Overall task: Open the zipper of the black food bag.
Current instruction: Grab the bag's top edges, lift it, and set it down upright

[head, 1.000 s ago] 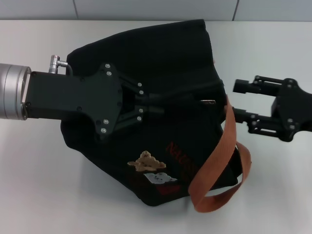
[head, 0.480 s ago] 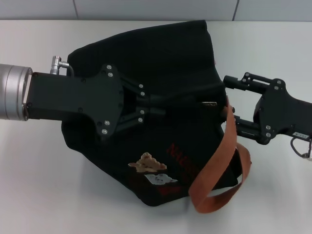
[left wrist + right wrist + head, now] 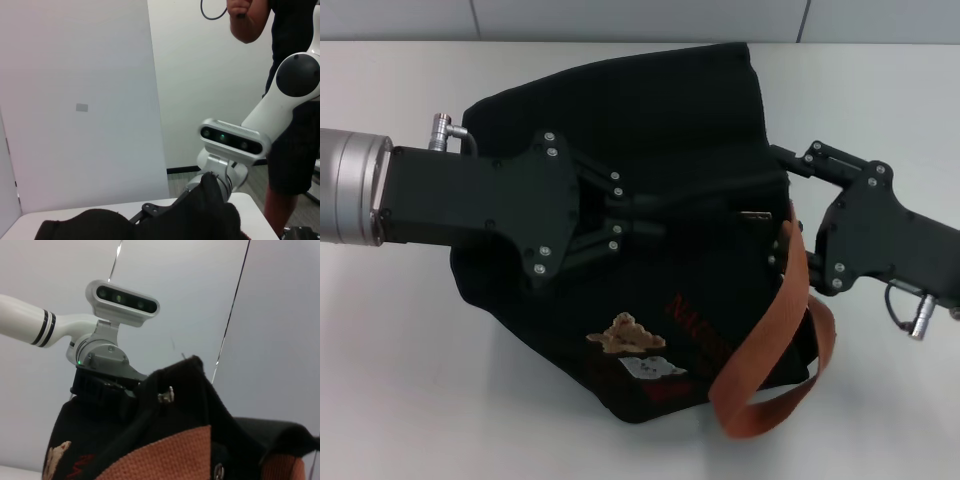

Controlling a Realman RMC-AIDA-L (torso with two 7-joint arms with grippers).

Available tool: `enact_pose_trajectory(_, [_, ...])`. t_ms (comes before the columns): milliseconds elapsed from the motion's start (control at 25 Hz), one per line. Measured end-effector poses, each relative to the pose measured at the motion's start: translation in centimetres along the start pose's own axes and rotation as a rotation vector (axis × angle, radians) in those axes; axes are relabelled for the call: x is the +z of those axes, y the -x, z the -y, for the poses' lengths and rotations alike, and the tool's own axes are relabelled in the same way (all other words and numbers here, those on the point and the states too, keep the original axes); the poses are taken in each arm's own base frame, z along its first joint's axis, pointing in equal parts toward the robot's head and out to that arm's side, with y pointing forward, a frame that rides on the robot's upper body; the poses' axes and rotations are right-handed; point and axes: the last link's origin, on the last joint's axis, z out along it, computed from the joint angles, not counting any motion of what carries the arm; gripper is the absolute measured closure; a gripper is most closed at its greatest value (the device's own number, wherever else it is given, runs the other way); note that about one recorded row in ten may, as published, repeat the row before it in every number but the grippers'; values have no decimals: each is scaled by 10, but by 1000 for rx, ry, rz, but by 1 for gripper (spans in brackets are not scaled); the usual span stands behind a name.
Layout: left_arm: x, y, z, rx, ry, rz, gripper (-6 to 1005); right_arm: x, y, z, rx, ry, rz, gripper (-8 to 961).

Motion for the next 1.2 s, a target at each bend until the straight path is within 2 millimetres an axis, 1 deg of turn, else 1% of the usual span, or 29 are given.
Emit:
enact_pose_trajectory(120, [1,0,0,-4,3,-2,897,3,-3,-5,-28,-21,2,355])
enact_pose_trajectory(360, [4,-1,1,-1,15,-2,897,10,-9,-7,-33,-75,-9,359])
enact_pose_trajectory(640, [5,-1,0,0,19,-1,897,12,-10,-8,-36,-120,-1,363])
enact_pose_trajectory(1200, [6,1,0,-3,24,-6,897,16,-12,-17,-133,-147,2,371])
